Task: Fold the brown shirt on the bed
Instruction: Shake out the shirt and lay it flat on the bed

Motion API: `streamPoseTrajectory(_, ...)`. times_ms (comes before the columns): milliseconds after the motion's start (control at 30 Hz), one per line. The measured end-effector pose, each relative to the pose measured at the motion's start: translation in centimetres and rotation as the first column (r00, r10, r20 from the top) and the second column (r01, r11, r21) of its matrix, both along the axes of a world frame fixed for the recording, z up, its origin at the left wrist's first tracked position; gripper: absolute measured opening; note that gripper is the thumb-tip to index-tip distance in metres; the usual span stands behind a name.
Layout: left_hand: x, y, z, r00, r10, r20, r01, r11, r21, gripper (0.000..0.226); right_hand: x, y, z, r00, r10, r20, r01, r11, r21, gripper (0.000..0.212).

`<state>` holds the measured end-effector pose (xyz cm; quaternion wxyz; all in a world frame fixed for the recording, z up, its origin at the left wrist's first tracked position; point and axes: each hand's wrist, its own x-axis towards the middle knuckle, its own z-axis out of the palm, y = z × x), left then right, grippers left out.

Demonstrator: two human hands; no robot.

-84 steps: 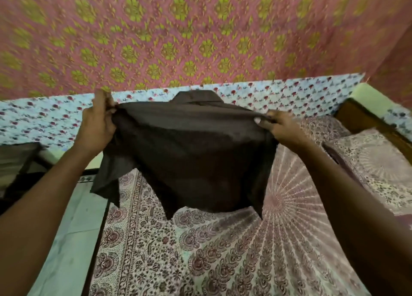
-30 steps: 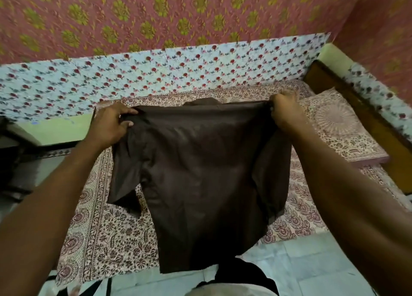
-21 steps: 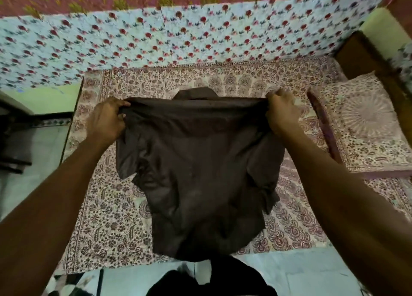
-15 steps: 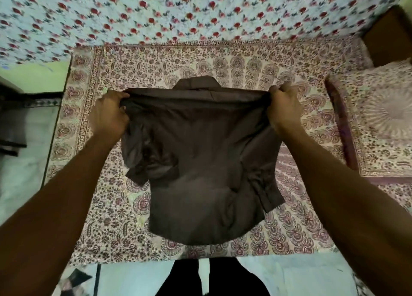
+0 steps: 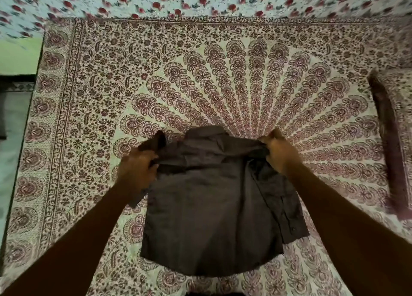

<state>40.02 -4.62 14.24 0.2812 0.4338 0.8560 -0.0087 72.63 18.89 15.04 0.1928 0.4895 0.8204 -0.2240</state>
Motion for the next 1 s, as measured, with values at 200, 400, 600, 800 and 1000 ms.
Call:
streamPoseTrajectory(200,0.6,3.6,-7.3,0.981,0.183,0.063,-0.169,0.968,-0.187,0.064,-2.0,0.1,-6.4,0.995,0.002,0.095,0.006,0.996,-0.086,0.057)
streamPoseTrajectory(400,0.9,6.7,-12.0,0.924,0.129,0.360,-0.108,0.991,-0.078,0.046,-5.4,0.7,-11.0,0.987,0.065,0.146,-0.050,0.994,-0.102,0.053)
streamPoseTrajectory(600,-1.6,12.8,-10.7,0.998,-0.026,-0.051,0.045,0.904,0.425,0.041,-7.6,6.5,-11.4,0.976,-0.142,-0.164,0.186,0.938,0.293,0.031)
streamPoseTrajectory(800,-7.2,23.1,-12.4,0.874,-0.281,-0.397,0.387,0.896,0.219,0.088,-12.3,16.7,-12.6,0.970,-0.112,-0.214,0.208,0.839,0.504,0.040)
streamPoseTrajectory(1000,-5.7,25.8,-16.2,0.894,-0.203,-0.400,0.290,0.942,0.171,0.084,-14.6,18.2,-16.9,0.984,-0.178,-0.030,0.161,0.791,0.590,0.064)
